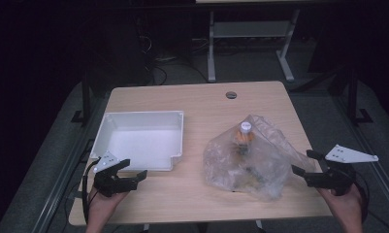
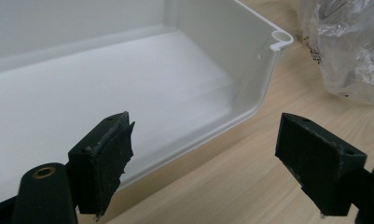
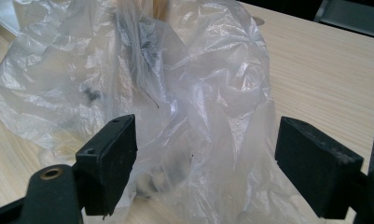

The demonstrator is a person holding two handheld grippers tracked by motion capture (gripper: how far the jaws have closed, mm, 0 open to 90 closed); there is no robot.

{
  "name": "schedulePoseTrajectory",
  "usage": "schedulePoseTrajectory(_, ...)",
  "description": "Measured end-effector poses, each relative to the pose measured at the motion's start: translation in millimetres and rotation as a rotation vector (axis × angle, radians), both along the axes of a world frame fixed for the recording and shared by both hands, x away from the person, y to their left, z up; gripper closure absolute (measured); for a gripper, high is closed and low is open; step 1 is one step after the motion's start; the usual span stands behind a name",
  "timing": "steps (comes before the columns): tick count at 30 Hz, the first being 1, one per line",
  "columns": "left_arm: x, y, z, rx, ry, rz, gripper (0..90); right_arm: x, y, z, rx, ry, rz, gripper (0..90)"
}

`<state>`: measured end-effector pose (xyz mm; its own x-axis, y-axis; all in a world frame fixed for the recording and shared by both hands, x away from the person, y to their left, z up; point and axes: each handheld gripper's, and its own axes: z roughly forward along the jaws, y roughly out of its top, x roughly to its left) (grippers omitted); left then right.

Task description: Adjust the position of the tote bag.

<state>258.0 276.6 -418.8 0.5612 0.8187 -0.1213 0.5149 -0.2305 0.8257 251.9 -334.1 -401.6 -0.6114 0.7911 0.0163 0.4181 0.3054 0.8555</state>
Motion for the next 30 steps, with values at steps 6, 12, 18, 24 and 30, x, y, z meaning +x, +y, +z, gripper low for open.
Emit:
schedulePoseTrajectory(6,-1.2,1.1,0.1,-0.001,0.001,0.009,18.7,0.5,-0.7,0.2,0.004,0.0,0.004,20.0)
schedulePoseTrajectory(12,-1.8,1.6,0.4,0.008,0.003,0.012,18.8,0.8,-0.6,0.0,0.003,0.0,0.006,20.0)
schedulePoseTrajectory(18,-0.2,-1.4,0.6,0.008,0.008,-0.009,19.4,-2.8,-1.7,1.9,0.002,-0.007,-0.004,20.0)
schedulePoseTrajectory(24,-1.9,-1.0,2.5,-0.006,0.012,-0.019,21.0,-4.2,-2.5,3.1,0.006,-0.014,-0.01,19.9)
schedulePoseTrajectory(30,-2.0,0.1,6.5,-0.006,-0.007,-0.019,22.7,-4.5,-1.8,3.3,0.003,-0.016,-0.006,19.9)
